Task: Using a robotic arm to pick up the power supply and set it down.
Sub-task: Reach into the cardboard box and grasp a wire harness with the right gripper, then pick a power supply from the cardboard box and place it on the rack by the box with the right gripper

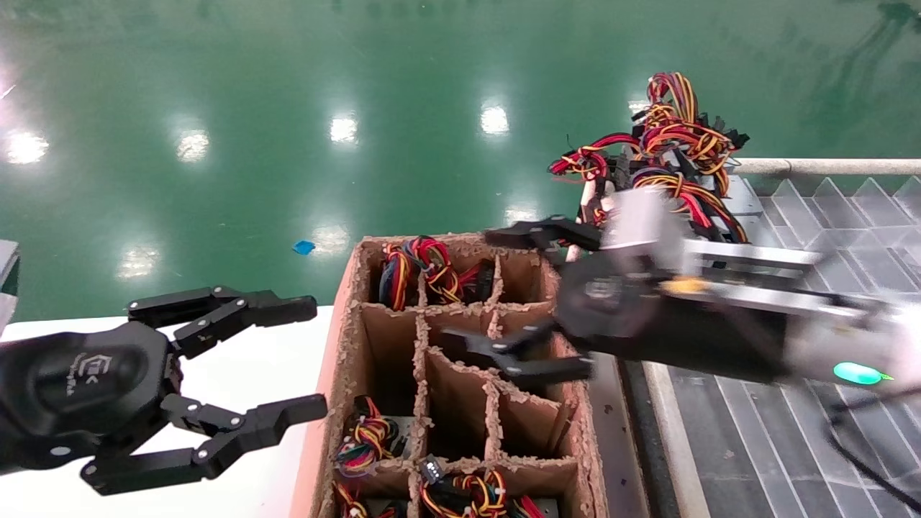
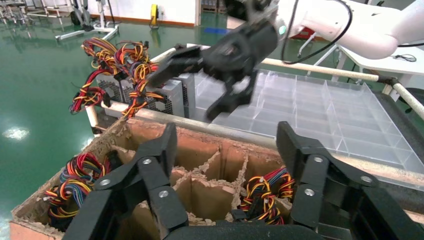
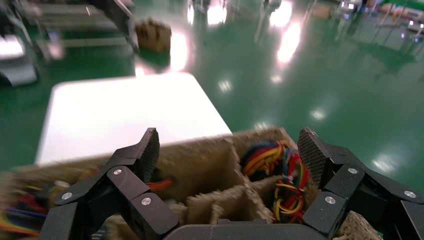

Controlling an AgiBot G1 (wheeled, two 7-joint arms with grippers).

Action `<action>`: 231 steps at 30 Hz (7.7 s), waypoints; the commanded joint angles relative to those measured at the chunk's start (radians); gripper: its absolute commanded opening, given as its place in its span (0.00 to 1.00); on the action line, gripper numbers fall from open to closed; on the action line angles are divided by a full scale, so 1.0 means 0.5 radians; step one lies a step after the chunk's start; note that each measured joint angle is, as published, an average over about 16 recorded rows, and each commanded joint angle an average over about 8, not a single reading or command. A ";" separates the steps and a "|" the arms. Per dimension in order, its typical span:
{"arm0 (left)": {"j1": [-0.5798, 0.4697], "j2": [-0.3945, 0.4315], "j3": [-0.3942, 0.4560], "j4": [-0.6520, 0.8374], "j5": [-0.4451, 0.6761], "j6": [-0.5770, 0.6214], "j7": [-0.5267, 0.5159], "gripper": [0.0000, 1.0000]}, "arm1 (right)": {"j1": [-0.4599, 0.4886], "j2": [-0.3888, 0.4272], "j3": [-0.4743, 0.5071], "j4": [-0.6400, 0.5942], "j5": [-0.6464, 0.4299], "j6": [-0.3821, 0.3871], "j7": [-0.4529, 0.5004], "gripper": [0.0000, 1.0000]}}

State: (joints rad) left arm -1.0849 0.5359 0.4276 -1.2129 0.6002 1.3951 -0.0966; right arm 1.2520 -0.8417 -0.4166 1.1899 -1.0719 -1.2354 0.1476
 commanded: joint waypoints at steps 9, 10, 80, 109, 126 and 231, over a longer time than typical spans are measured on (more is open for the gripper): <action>0.000 0.000 0.000 0.000 0.000 0.000 0.000 0.00 | 0.303 -0.365 -0.240 -0.376 -0.486 0.188 -0.161 1.00; 0.000 0.000 0.000 0.000 0.000 0.000 0.000 0.00 | 0.325 -0.397 -0.253 -0.427 -0.515 0.205 -0.188 0.99; 0.000 0.000 0.000 0.000 0.000 0.000 0.000 0.00 | 0.721 -0.695 -0.170 -1.394 -0.460 0.161 -0.978 0.00; 0.000 0.000 0.000 0.000 0.000 0.000 0.000 0.00 | 0.907 0.470 0.144 0.342 -0.519 0.132 -0.115 0.00; 0.000 0.000 0.000 0.000 0.000 0.000 0.000 0.00 | 0.871 1.217 0.267 0.333 -0.168 -0.512 -0.005 0.00; 0.000 0.000 0.000 0.000 0.000 0.000 0.000 0.00 | 0.460 0.822 -0.585 0.329 -0.360 0.717 0.053 1.00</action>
State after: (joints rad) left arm -1.0849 0.5359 0.4276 -1.2129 0.6002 1.3951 -0.0966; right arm 1.4833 -0.4328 -0.7105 1.3540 -1.2549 -0.8789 0.1764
